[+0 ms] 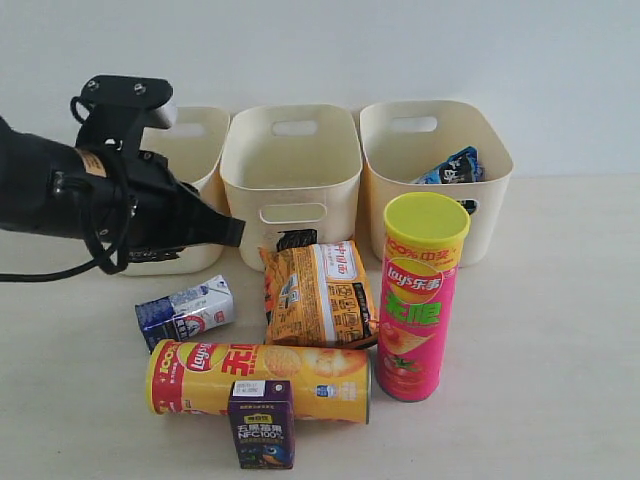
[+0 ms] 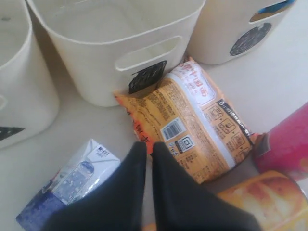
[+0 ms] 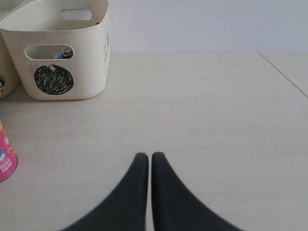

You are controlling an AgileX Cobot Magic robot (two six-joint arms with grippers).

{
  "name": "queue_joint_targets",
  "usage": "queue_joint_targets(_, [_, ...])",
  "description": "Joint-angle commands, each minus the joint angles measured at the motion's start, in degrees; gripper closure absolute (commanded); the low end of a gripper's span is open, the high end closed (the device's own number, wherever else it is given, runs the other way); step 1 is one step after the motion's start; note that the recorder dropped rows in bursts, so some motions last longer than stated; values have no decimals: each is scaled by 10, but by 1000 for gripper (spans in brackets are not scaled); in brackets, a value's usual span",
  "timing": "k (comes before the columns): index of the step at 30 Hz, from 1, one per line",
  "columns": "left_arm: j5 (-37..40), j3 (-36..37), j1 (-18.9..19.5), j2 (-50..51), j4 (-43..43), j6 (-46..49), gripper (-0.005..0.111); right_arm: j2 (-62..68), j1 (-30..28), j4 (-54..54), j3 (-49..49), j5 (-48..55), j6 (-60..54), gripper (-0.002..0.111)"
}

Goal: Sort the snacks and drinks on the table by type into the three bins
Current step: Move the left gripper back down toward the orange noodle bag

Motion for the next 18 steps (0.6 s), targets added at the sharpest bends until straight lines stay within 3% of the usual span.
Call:
queue_joint_targets(1, [-68, 37, 12, -3, -17, 2, 102, -3, 1, -4, 3, -4, -2, 108])
queue_joint_targets(10, [-287, 146, 12, -3, 21, -65, 102, -3, 1, -4, 3, -4, -2, 108])
queue_joint_targets(18, [-402, 185, 17, 21, 201, -376, 102, -3, 1, -4, 3, -4, -2, 108])
